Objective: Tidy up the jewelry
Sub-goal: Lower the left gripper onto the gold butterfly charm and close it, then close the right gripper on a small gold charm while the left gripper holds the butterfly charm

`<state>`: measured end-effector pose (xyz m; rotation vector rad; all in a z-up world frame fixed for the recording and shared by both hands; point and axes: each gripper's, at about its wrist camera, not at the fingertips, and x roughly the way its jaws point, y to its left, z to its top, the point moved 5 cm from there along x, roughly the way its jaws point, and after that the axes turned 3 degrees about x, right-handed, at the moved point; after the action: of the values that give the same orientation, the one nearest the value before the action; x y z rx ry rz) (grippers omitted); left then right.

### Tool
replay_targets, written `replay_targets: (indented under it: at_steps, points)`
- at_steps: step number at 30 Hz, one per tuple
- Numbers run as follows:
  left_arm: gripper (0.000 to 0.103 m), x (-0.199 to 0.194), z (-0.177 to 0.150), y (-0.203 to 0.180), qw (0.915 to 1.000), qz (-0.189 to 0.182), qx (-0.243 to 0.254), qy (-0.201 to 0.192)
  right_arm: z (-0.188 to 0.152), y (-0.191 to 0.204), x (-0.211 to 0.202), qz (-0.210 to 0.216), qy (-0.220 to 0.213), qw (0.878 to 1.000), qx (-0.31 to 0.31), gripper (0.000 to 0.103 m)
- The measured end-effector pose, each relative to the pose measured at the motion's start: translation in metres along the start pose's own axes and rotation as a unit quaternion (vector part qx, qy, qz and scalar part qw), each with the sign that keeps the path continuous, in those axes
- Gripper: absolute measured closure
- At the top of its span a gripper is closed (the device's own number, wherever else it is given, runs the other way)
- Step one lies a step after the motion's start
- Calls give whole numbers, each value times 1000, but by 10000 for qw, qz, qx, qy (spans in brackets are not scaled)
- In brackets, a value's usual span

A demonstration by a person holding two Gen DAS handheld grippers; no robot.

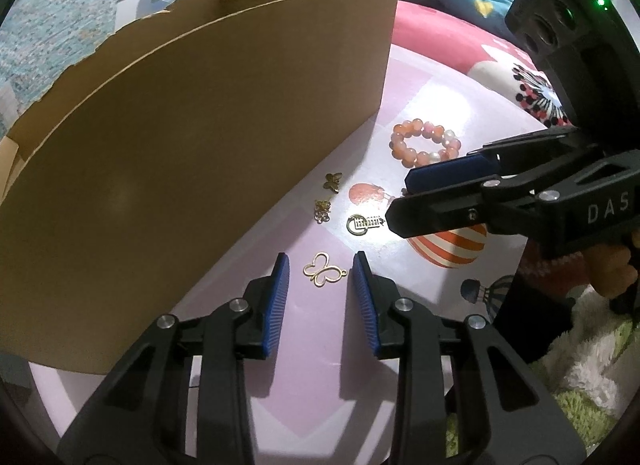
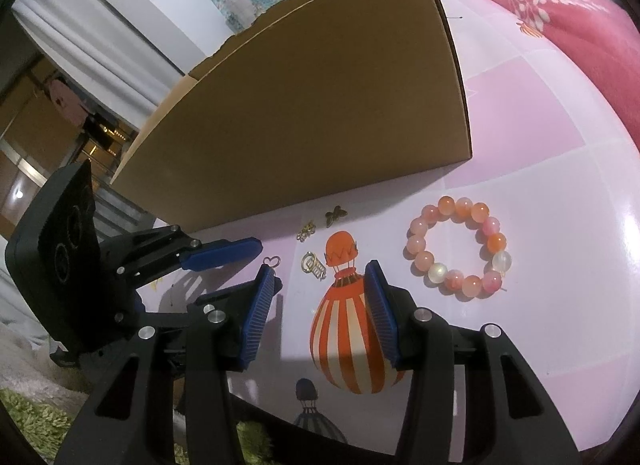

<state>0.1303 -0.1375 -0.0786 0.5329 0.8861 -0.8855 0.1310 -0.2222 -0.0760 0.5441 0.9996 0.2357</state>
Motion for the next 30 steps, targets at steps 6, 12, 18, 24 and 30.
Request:
replay_targets:
  at_steps: [6,12,18,24,30]
  points:
    - [78,0,0,-1,9999,-65,140,10,-1,-3,-1,21,-2,10000,27,56]
    - [84,-3,-3,-3,9995,-66,296,-45,-4,-4,-5,-11,-36,10000,-7,56]
    - [84,-6,-6,-6,9996,10,257,-84,-6,-4,-11,-72,-56,9999,-81,56]
    - [84,-15,-20,2,9997,213,-63,-55,-11,4,-13,-182,-55,9993,-325,56]
    - [84,-20,-30,12,9983,322,-478,-80,-6,13,-6,-254,-4,9978,-606,68]
